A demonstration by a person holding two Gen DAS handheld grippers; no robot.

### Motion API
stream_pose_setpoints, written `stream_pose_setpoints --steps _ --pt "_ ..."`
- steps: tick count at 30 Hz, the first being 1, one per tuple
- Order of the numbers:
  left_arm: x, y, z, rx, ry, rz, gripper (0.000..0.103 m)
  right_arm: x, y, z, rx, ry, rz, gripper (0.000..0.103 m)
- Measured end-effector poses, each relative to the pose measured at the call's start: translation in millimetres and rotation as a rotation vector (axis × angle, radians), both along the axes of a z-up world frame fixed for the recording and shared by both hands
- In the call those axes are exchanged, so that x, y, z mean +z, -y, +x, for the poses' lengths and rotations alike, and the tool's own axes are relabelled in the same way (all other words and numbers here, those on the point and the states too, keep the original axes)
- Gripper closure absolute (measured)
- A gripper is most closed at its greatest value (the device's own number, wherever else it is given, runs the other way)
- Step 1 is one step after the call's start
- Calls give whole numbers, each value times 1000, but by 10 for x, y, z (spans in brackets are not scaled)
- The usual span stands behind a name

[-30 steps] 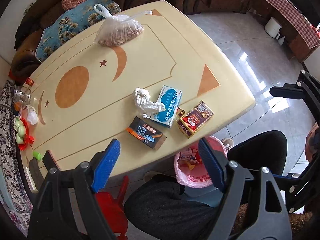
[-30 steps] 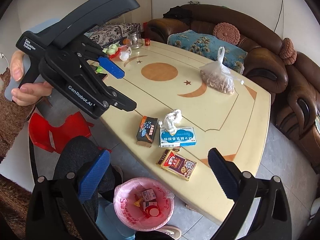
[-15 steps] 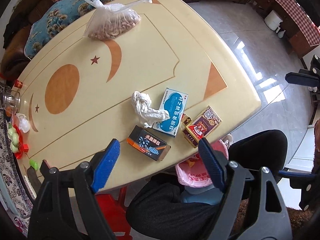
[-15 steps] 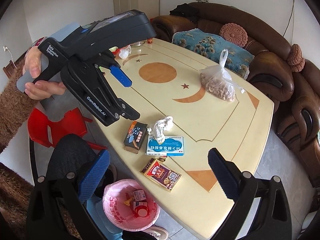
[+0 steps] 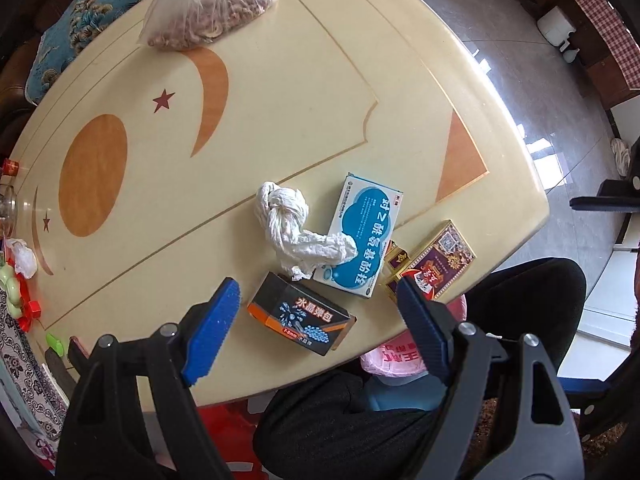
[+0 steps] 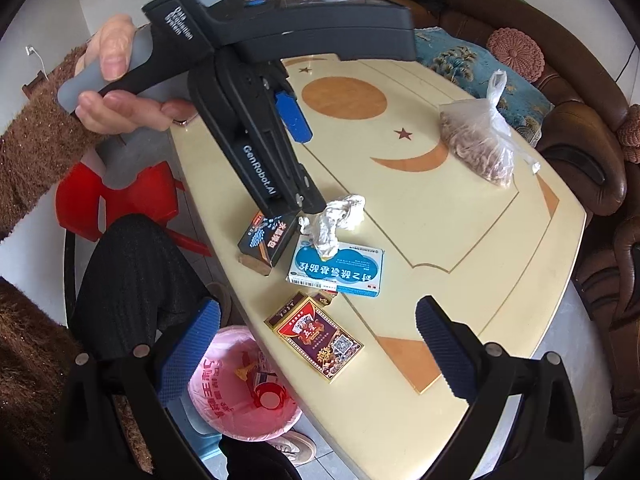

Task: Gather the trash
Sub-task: 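Grasp the white crumpled tissue with the left tool while the right tool grasps the playing-card box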

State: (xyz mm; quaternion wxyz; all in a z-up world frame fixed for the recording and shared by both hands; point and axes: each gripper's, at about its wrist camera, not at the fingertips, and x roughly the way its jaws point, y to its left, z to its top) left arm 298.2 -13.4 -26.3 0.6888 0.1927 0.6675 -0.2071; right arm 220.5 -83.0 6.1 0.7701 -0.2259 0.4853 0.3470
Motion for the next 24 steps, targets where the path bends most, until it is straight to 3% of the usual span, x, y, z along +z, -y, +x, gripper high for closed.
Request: stream_pose_setpoints --steps 16,24 --pt "-586 50 386 14 -101 26 24 -709 -141 238 124 -149 -87 7" --pt "-886 55 532 29 -155 36 24 -1148 -279 221 231 -213 -181 7"
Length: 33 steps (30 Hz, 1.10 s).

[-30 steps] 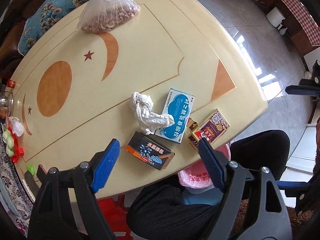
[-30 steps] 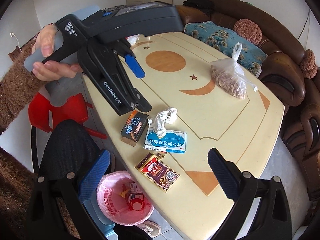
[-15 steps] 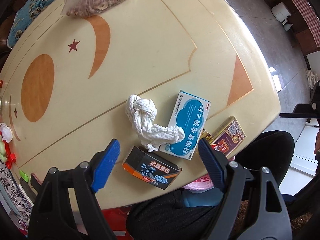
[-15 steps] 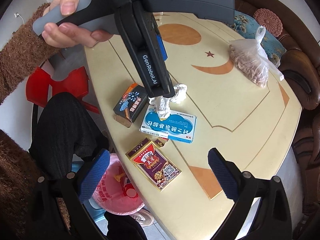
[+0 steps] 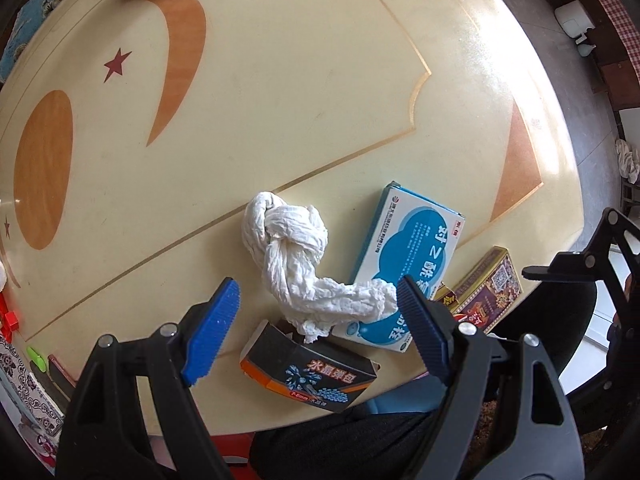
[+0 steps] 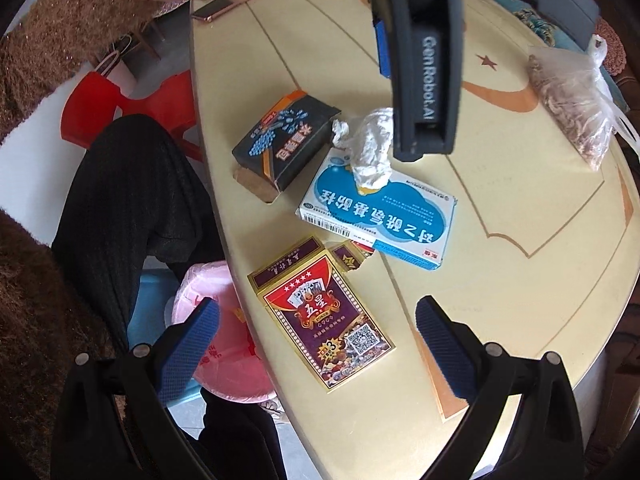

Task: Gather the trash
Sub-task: 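Grasp the white crumpled tissue with the left tool while the right tool grasps the playing-card box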

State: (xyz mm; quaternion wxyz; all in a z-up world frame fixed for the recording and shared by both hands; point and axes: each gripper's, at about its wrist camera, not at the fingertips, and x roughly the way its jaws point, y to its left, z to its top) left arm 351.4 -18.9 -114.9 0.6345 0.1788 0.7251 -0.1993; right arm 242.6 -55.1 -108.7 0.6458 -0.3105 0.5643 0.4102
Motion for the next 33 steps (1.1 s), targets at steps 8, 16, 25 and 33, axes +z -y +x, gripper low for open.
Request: stream_pose_setpoints --steps 8,16,25,33 --pt "-231 -33 150 22 -42 0 24 -355 -63 4 56 -2 -76 7" --pt "-385 -67 317 64 -76 -26 24 -601 -80 -2 74 -21 -135 13" --pt "-388 -47 410 60 -78 -66 39 -600 -61 7 -60 11 -100 19" --pt "-375 53 455 64 -72 -56 63 -536 83 -17 -298 17 -79 24"
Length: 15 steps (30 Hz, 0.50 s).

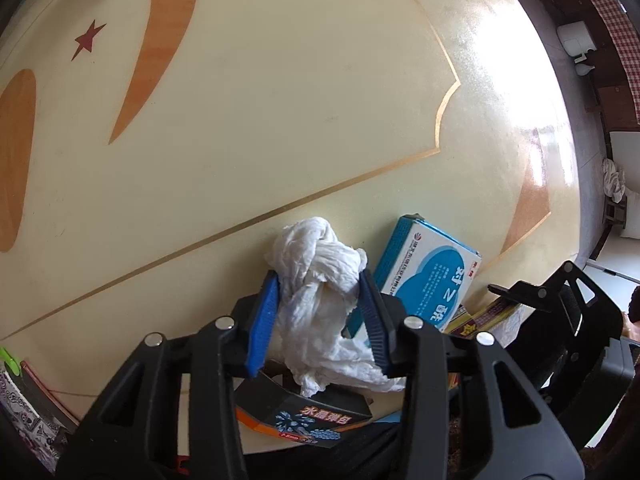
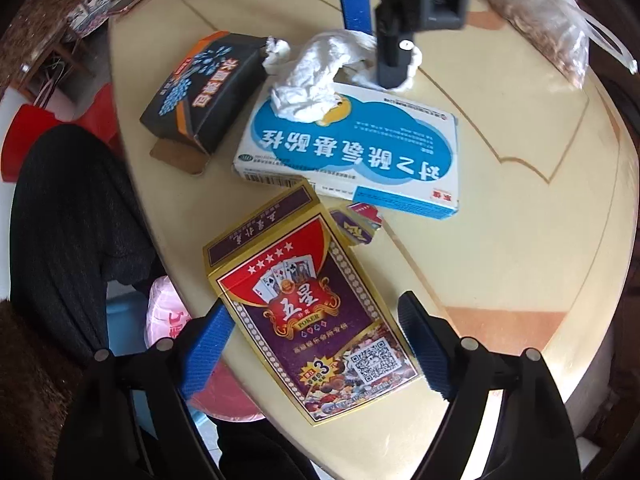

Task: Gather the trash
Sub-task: 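Grasp the white crumpled tissue with the left tool while the right tool grasps the playing-card box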

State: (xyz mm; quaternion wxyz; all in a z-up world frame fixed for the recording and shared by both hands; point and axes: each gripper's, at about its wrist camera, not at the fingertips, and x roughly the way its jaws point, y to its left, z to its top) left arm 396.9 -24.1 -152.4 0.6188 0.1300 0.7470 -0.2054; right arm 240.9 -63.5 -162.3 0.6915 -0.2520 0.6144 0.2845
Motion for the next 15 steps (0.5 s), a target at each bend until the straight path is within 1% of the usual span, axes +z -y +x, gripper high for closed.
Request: stream_pose_setpoints --steps 2,4,5,6,11,15 --pt "-31 22 -4 2 -2 11 65 18 28 18 -26 12 2 27" --pt "-2 41 -7 2 10 10 71 41 55 43 -54 24 6 28" --pt "29 38 7 6 17 7 73 47 73 63 -67 14 9 28" --pt "65 48 10 7 22 2 74 60 91 68 -81 24 9 28" --pt "185 26 60 30 53 6 76 177 150 140 -122 70 -3 29" --pt "338 -29 78 46 90 -1 76 376 233 217 -169 118 7 29"
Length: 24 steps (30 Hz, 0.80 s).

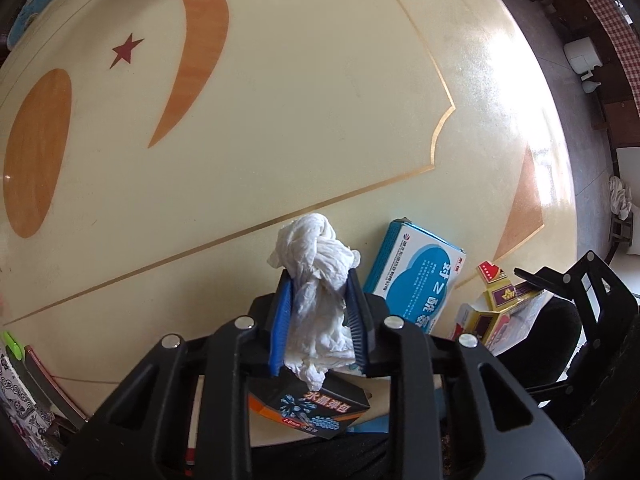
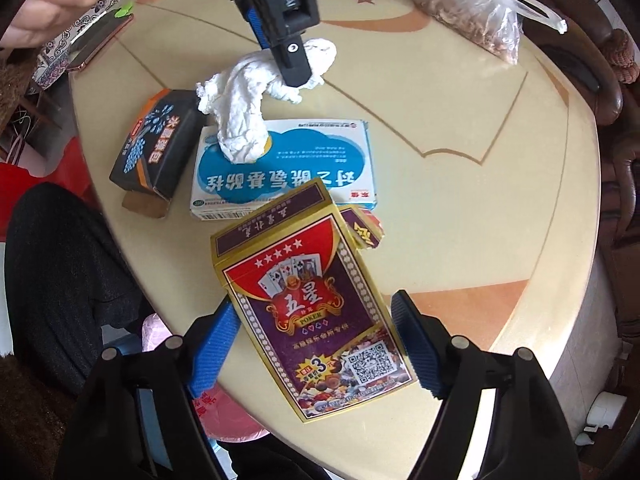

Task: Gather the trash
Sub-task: 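Grasp the white crumpled tissue with the left tool while the right tool grasps the playing-card box, then carry the tissue and playing-card box over the pink trash bin with both tools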

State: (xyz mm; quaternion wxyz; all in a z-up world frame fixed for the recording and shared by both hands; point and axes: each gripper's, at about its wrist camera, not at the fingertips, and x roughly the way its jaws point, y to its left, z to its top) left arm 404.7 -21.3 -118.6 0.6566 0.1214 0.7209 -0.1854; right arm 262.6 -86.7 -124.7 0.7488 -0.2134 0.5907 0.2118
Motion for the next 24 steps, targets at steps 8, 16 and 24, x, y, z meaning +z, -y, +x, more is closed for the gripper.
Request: stream_pose_setpoints --steps 8,16,24 --pt "491 -244 -465 16 114 -25 77 393 196 50 -119 109 4 29" --pt "1005 -303 -1113 4 235 -14 77 1034 317 -120 -175 237 24 29" --pt "1467 -419 -1775 -4 340 -22 76 1420 237 -704 -186 305 43 29"
